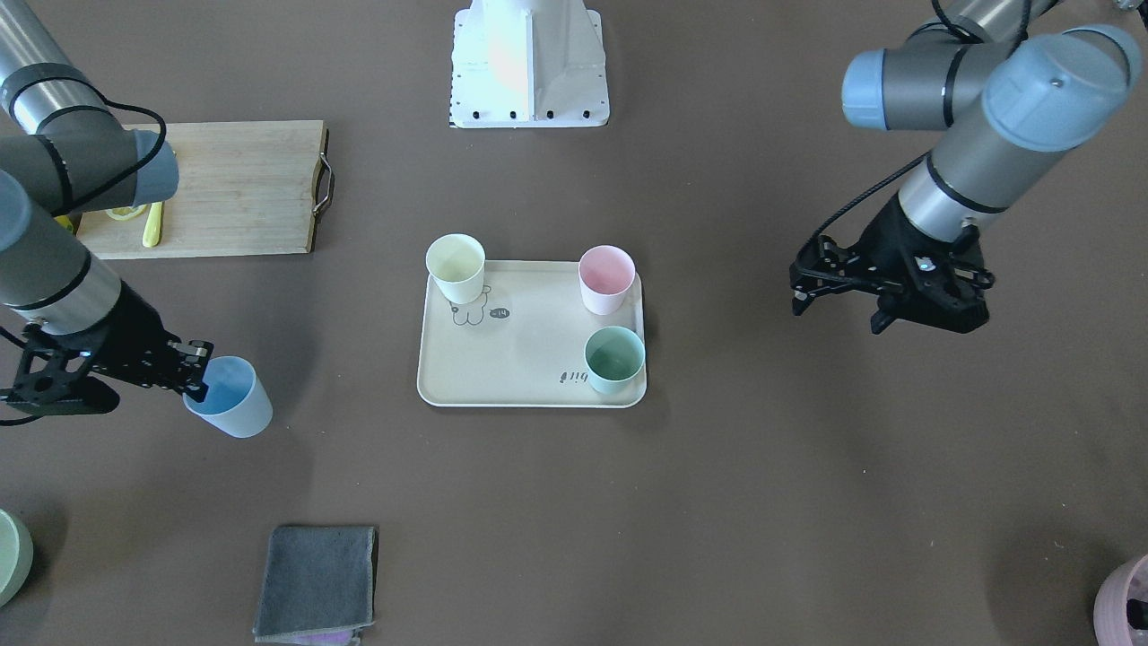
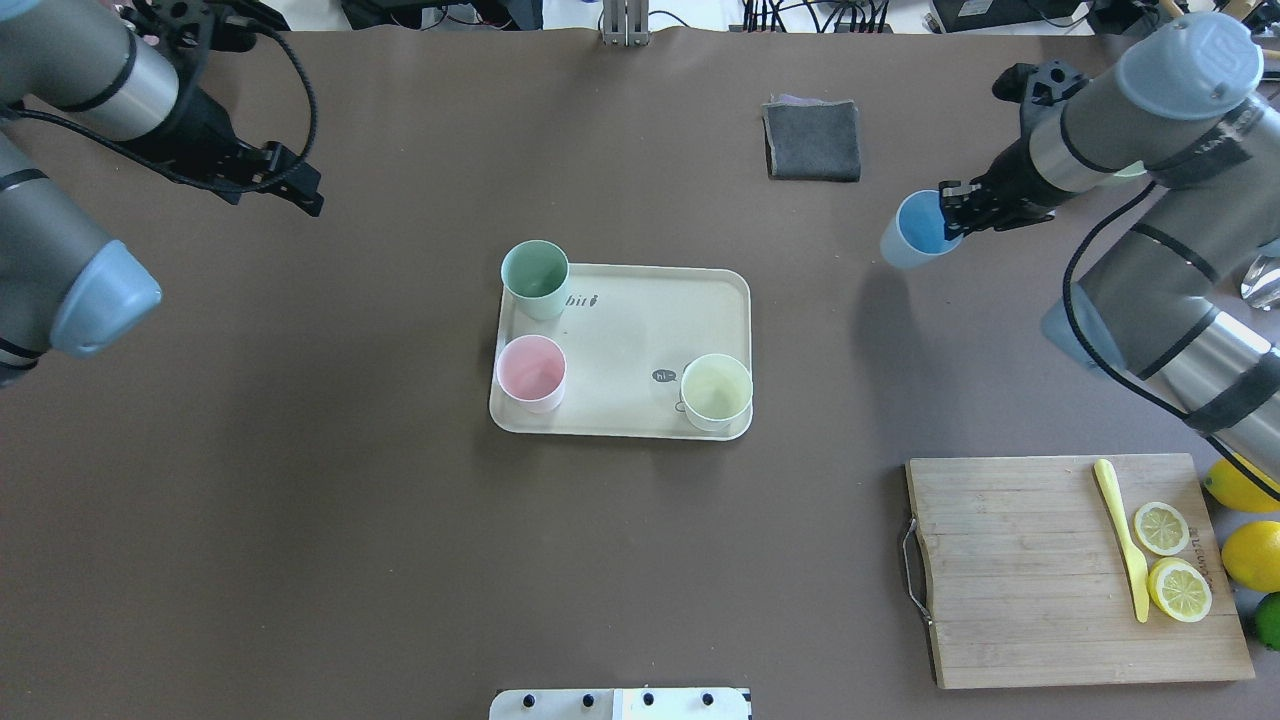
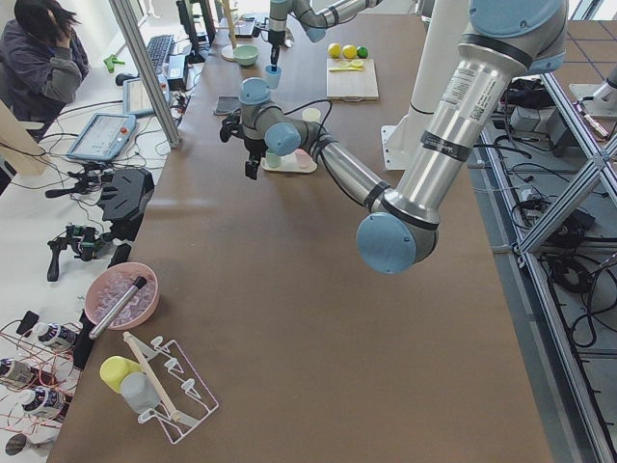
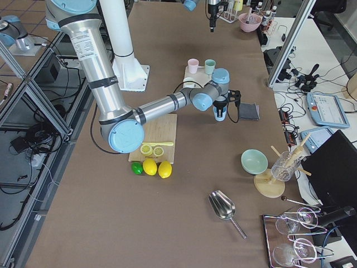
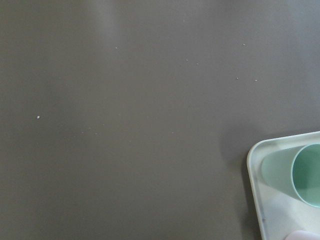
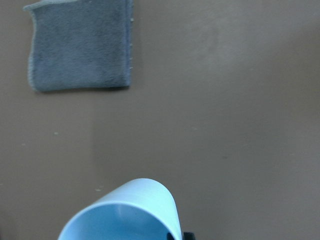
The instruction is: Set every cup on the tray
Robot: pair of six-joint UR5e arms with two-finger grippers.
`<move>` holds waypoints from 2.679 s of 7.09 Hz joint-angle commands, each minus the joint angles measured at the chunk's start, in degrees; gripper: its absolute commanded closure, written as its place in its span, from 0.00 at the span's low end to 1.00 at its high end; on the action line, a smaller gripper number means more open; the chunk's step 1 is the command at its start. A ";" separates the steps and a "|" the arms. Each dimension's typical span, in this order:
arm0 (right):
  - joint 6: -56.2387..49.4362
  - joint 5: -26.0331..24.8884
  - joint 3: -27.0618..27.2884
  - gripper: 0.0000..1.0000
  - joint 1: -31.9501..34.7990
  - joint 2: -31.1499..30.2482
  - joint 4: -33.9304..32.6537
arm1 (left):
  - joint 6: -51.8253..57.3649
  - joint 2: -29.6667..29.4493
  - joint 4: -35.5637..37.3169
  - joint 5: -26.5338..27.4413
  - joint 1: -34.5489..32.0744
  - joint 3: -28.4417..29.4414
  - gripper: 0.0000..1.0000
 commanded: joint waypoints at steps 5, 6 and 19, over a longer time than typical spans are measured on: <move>16.29 -11.77 -3.21 0.02 -14.94 16.35 -11.20 | 23.75 7.06 -0.14 -3.84 -13.84 6.78 0.02; 15.68 -12.15 -3.22 0.00 -14.86 16.62 -11.46 | 23.75 7.07 -0.06 -3.84 -13.84 6.78 0.02; -68.16 6.92 2.58 0.00 34.42 -18.77 -25.52 | 51.08 21.74 19.28 -7.00 -33.18 5.55 0.02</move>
